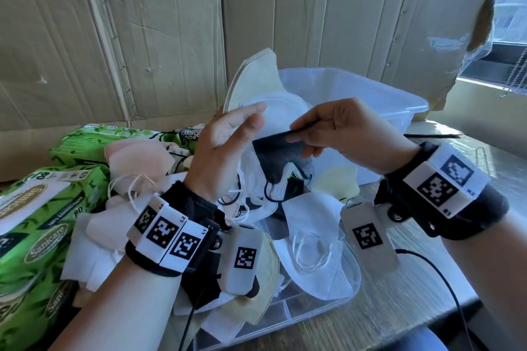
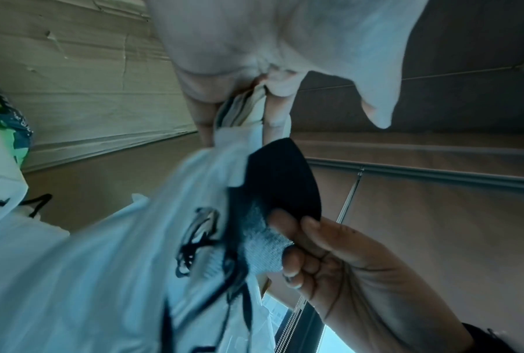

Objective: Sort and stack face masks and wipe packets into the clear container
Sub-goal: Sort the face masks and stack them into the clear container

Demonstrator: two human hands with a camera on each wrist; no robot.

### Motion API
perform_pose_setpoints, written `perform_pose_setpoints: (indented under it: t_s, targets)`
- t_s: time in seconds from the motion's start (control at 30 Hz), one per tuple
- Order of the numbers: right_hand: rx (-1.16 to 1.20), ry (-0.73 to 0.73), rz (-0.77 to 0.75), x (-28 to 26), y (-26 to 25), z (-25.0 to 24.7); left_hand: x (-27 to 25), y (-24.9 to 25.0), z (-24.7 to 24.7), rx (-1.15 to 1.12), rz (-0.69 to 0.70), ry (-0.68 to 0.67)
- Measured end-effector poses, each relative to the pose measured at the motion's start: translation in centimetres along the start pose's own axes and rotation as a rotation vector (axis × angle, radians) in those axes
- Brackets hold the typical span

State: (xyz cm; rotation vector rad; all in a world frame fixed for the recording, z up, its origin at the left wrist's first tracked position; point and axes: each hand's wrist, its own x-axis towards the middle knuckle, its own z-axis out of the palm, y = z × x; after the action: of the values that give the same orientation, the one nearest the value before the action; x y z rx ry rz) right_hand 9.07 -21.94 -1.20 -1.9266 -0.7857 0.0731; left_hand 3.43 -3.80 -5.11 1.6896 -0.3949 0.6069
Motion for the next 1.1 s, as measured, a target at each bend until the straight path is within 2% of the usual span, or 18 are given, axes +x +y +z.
perform_pose_setpoints:
  t_s: [0.23,0.4,0.57,0.7,0.9,1.1]
  targets:
    - [-0.19,0.382,-0.137,0.4,0.3,0.5,0.0,-0.5,0.4,0.029,0.009,0.002]
    - [-0.037,0.353,-0.103,0.4,0.1,0.5,0.1,-0.4,0.6,-0.037,-0.001,0.0]
    - [-0.231,0.55,-0.123,0.3,-0.1,1.5,-0.2,0.1,1.1,-0.076,0.024,-0.057]
    - [-0.324,0.531,-0.144,0.3,0.0,1.9,-0.1,-0.3,1.5,-0.057,0.01,0.022]
    - [-0.145,0.539,-0.157,1.0,0.5,2.2,0.0,-0.2,1.7,-0.066,0.014,0.037]
    - [-0.159,0.52,-0.197,0.9,0.7,2.4,0.0,-0.3,1.7,-0.05,0.034,0.063]
